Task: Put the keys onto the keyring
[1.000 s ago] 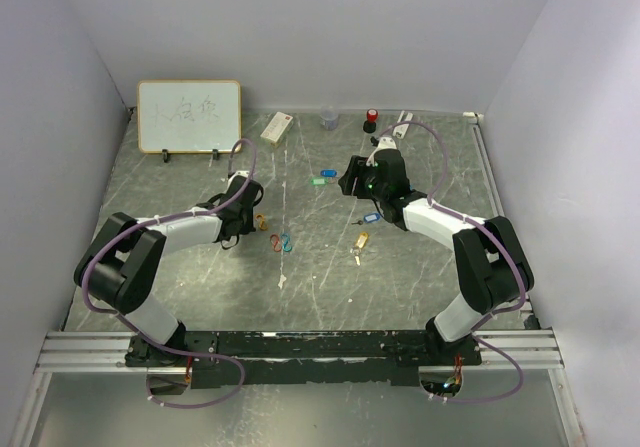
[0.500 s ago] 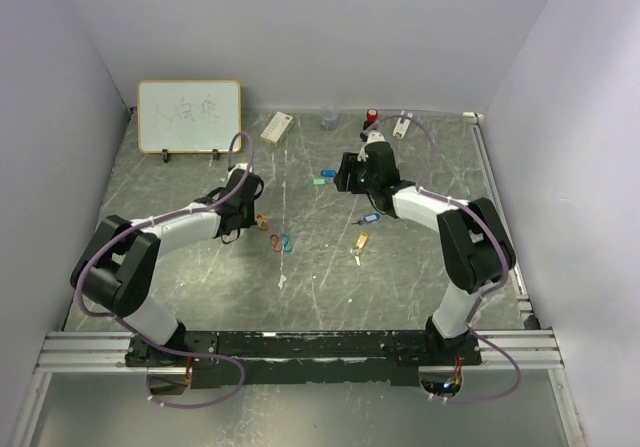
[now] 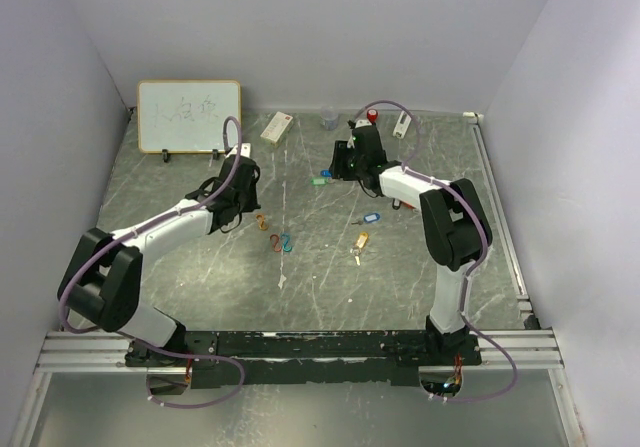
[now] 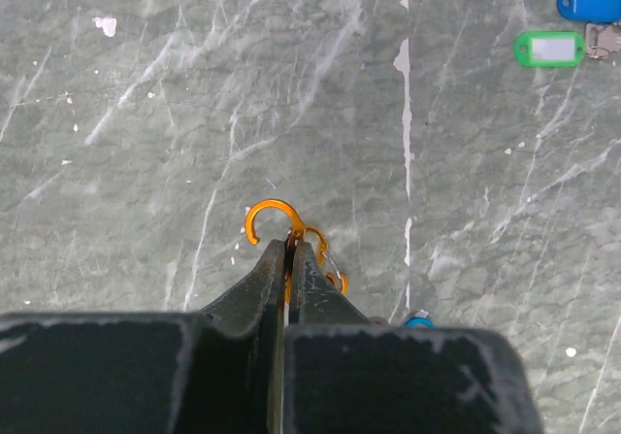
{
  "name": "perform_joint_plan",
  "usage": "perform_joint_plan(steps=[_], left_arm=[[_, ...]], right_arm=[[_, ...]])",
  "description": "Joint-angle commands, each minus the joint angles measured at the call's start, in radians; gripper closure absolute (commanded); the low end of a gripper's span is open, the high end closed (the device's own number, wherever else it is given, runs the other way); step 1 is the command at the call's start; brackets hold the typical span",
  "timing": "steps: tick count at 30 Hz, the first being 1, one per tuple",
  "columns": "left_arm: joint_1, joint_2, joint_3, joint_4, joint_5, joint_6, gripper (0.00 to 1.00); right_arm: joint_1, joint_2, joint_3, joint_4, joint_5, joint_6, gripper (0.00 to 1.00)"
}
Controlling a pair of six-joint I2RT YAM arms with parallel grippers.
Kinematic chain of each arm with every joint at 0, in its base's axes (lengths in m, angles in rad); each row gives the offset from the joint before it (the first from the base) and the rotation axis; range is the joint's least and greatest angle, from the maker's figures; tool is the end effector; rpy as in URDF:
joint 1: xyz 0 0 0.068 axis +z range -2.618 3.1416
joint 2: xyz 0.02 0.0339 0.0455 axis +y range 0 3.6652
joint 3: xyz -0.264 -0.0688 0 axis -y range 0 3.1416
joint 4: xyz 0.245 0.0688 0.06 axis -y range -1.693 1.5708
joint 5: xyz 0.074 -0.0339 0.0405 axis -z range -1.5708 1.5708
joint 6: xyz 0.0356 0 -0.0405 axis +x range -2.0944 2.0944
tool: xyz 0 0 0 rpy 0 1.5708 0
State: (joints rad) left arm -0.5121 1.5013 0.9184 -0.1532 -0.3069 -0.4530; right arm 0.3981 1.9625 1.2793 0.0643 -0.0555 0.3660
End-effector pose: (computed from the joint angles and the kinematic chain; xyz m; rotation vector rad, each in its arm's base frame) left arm 0.2835 -0.1470 0.2196 -0.0883 2.2684 -0.1557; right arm 0.4029 0.1716 0.1858 -0.0677 2.2306 0.4863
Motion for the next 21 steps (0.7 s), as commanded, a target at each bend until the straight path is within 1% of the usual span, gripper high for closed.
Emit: perform_joint_plan(steps=[1, 16, 21], left_arm=[[0.007, -0.040, -0.020, 0.041, 0.038, -0.008, 0.93], [0.007, -0.024, -0.040, 0.071, 0.076, -0.026, 0.93], [0.007, -0.023, -0.044, 0.072, 0.074, -0.028, 0.93]], right_arm=[[-0.005, 0.004, 0.000, -0.027, 0.005, 0.012, 0.54], [-0.005, -0.029, -0.097, -0.023, 0.024, -0.001, 0.54], [-0.005, -0.102, -0.171, -0.018, 0.044, -0.005, 0.54]])
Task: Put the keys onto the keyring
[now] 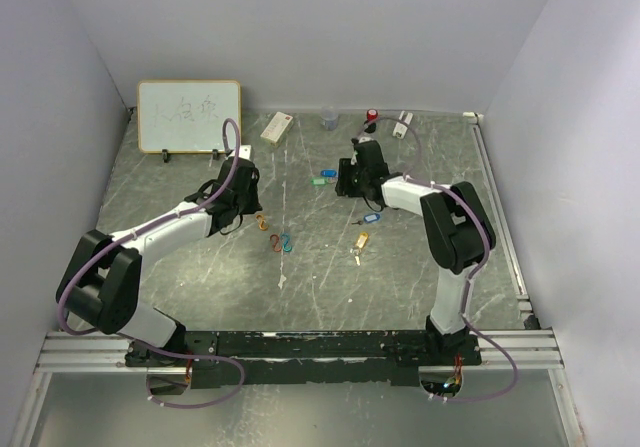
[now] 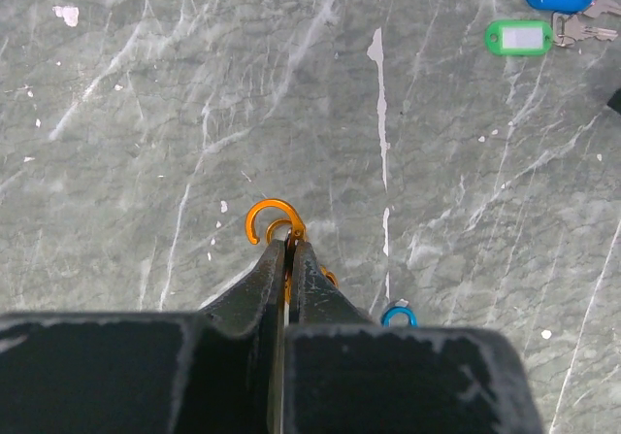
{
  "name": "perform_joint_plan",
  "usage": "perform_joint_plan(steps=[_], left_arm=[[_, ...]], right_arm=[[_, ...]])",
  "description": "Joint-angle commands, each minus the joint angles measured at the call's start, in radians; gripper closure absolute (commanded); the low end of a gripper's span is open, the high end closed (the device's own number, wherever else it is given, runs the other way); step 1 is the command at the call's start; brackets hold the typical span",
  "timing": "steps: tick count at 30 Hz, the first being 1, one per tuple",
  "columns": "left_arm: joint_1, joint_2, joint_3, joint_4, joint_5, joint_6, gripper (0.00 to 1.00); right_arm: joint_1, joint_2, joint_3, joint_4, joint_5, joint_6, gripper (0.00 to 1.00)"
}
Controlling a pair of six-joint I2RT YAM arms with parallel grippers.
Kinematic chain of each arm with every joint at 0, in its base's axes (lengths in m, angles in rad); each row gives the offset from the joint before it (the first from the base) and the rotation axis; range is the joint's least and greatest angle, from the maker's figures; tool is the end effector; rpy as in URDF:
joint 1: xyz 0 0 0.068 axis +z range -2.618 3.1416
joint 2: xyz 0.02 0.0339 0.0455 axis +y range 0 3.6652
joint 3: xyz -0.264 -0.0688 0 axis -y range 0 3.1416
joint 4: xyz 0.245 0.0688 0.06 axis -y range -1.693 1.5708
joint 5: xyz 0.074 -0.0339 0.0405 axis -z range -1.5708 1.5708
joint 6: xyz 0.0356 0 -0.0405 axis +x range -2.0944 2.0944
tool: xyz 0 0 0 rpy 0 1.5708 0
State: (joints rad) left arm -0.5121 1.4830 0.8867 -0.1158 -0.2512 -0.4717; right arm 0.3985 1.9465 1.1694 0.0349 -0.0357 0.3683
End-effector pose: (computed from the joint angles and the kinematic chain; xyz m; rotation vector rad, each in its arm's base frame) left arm 0.2793 -0.1468 0.2177 -0.0851 2.2655 -0.2375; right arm 0.3814 0.1620 0.1560 -0.0540 2.3509 0.4257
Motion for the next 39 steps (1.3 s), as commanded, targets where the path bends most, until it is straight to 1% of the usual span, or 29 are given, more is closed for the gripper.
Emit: perform_joint_plan(steps=[1, 8, 11, 17, 24, 31, 39], left_arm=[[0.008, -0.003, -0.012, 0.038, 0.019, -0.010, 0.93], [0.007, 0.002, -0.013, 0.046, 0.029, -0.011, 0.93], [0.006, 0.000, -0.014, 0.051, 0.036, -0.012, 0.93], [0.006, 0.007, -0.013, 0.078, 0.102, -0.016, 0.93], [0.000, 0.017, 0.022, 0.093, 0.176, -0.024, 0.93], [-0.037, 0.014, 0.008, 0.106, 0.170, -0.032, 0.93], [-0.072, -0.005, -0.022, 0.115, 0.156, -0.040, 0.93]], right_arm=[[-0.006, -0.123, -0.086, 0.021, 0.026, -0.005, 0.54], [-0.006, -0.337, -0.271, 0.030, 0.060, 0.034, 0.51], [-0.006, -0.423, -0.342, 0.032, 0.047, 0.055, 0.49], [-0.008, -0.526, -0.485, 0.059, 0.029, 0.098, 0.47], [-0.012, -0.622, -0.615, 0.100, 0.008, 0.137, 0.47], [-0.015, -0.680, -0.703, 0.148, -0.014, 0.171, 0.47], [-0.020, -0.687, -0.752, 0.192, -0.045, 0.190, 0.47]])
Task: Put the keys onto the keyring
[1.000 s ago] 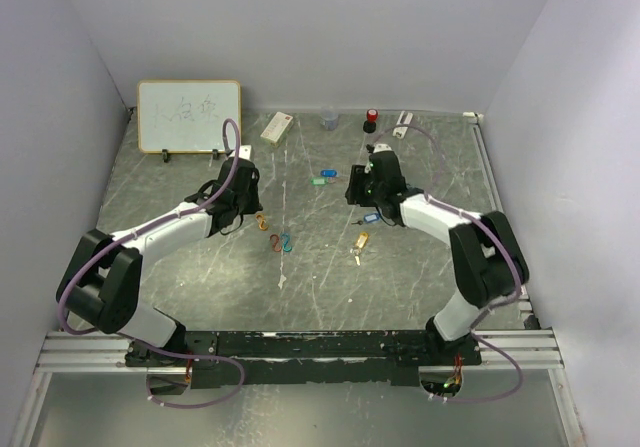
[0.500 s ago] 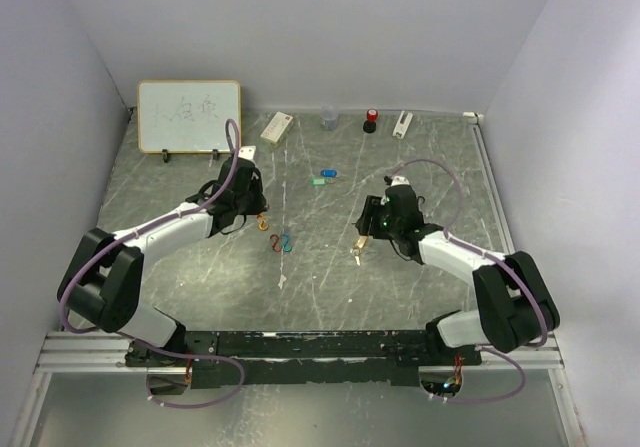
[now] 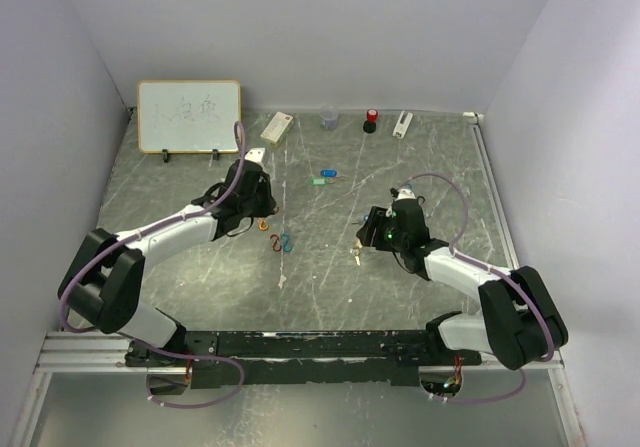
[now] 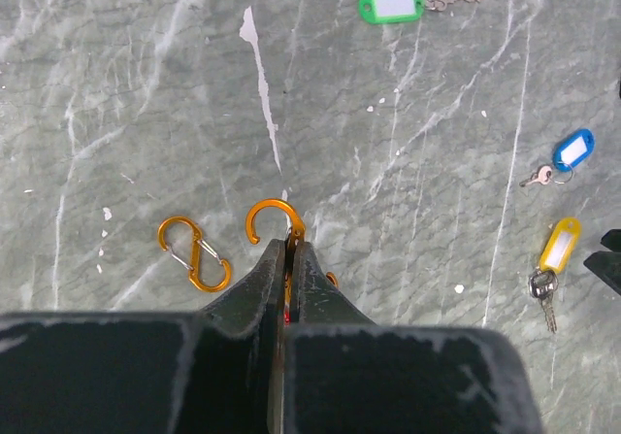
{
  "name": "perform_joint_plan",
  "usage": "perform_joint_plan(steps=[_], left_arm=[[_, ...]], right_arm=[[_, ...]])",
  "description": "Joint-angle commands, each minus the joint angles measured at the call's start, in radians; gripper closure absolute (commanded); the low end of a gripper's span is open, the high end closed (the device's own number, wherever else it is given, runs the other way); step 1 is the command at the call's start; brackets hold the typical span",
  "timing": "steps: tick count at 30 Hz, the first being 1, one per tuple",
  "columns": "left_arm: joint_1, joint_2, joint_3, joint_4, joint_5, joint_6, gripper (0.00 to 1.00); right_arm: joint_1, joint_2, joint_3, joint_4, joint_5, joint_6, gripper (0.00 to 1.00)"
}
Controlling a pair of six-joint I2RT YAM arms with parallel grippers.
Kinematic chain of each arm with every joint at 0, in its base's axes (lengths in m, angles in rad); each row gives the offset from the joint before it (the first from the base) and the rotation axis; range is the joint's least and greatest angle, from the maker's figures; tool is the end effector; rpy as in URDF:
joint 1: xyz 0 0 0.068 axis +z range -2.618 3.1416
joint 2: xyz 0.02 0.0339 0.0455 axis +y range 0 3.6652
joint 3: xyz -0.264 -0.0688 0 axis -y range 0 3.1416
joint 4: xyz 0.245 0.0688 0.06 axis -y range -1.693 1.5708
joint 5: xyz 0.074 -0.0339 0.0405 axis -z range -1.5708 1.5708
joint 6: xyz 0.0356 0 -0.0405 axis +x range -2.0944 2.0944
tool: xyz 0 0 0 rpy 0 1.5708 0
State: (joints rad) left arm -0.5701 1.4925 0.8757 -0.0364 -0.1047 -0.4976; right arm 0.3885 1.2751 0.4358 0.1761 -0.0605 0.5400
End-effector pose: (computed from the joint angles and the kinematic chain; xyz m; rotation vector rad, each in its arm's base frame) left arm 0.2721 -0.1700 0.2174 0.0235 2.2608 -0.4661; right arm 0.2192 0.0920 0.1564 0.1399 2.2904 0.5632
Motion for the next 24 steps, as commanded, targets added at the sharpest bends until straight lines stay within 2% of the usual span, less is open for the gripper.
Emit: perform_joint_plan(steps=[1, 11, 24], left_arm=[[-0.017, -0.022, -0.016, 0.035, 0.006, -0.015, 0.93], [-0.025, -0.060, -0.060, 0.039, -0.006, -0.027, 0.93], [-0.027, -0.032, -0.047, 0.041, -0.009, -0.025, 0.93]], right_arm=[[-0.012, -0.012, -0.020, 0.054, -0.023, 0.019, 0.47], [-0.040, 0.042, -0.047, 0.132, -0.064, 0.026, 0.47], [-0.085, 0.115, -0.086, 0.263, -0.156, 0.025, 0.47]])
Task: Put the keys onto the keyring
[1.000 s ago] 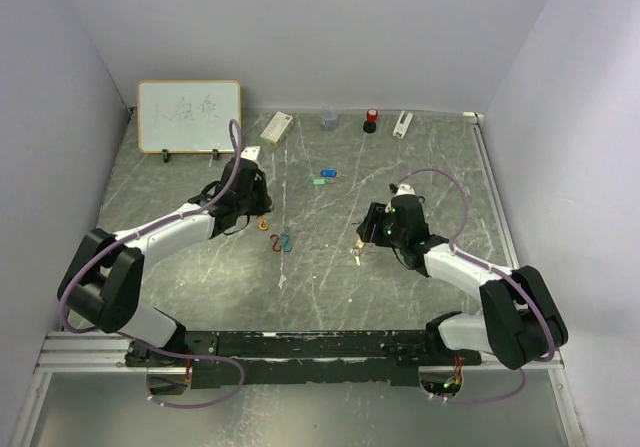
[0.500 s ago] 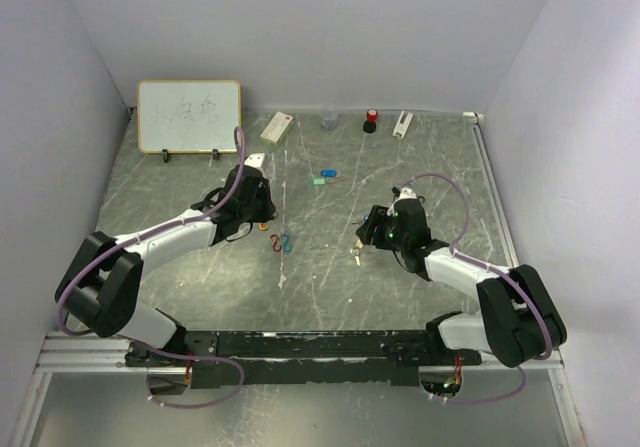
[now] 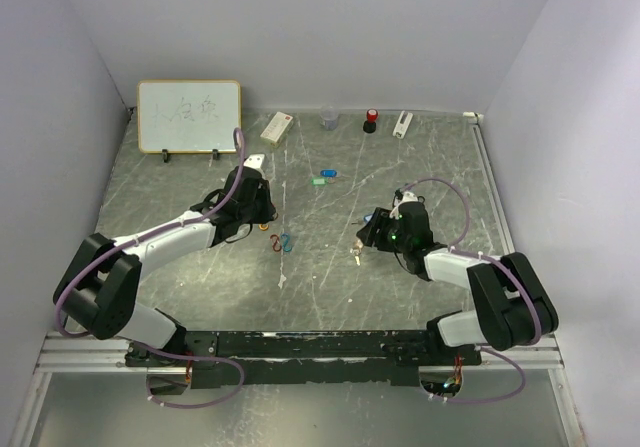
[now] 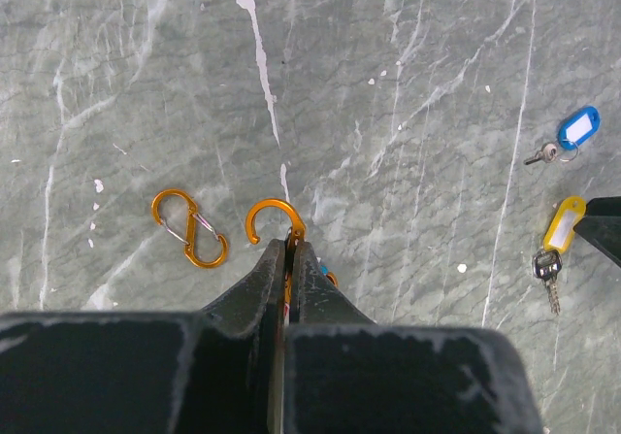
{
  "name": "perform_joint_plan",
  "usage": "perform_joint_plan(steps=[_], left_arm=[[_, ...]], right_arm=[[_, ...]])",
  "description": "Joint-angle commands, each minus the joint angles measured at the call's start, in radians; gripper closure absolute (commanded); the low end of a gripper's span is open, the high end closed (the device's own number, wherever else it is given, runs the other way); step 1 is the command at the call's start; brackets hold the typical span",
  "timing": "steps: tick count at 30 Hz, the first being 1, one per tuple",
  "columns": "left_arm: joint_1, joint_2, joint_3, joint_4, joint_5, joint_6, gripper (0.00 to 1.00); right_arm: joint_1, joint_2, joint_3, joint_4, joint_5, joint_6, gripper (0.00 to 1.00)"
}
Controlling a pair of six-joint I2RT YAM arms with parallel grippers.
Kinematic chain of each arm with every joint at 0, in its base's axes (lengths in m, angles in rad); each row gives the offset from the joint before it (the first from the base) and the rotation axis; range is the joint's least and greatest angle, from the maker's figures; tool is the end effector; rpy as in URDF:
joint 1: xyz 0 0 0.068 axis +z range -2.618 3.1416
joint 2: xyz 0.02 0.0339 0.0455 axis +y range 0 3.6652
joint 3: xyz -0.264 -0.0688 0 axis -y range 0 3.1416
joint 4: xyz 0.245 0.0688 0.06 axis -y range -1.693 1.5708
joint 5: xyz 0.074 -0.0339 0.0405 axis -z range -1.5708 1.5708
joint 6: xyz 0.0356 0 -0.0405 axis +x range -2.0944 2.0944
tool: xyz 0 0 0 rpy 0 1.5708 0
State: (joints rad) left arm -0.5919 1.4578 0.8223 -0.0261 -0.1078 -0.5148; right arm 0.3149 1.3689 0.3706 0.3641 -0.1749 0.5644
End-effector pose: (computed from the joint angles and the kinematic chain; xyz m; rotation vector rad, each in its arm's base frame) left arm 0.2588 -0.1694 0.2115 0.0277 2.2718 -0.4791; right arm 0.2244 0.0796 0.1341 0.1831 2.2715 0.6708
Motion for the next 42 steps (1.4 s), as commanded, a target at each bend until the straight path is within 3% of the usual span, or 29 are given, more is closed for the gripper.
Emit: perform_joint_plan(steps=[1, 14, 32, 42], left_arm=[[-0.005, 0.003, 0.005, 0.031, -0.006, -0.008, 0.93], [-0.006, 0.000, -0.003, 0.026, -0.018, -0.010, 0.93], [-0.006, 0.011, -0.003, 0.030, -0.023, -0.012, 0.93], [-0.027, -0.007, 0.048, 0.001, -0.031, -0.012, 0.93]], right_arm=[[-0.014, 0.026, -0.025, 0.088, -0.050, 0.003, 0.47], [-0.015, 0.079, -0.055, 0.173, -0.090, 0.019, 0.52], [-0.023, 0.077, -0.061, 0.218, -0.068, 0.017, 0.98], [-0.022, -0.131, -0.070, 0.219, -0.074, -0.023, 1.00]])
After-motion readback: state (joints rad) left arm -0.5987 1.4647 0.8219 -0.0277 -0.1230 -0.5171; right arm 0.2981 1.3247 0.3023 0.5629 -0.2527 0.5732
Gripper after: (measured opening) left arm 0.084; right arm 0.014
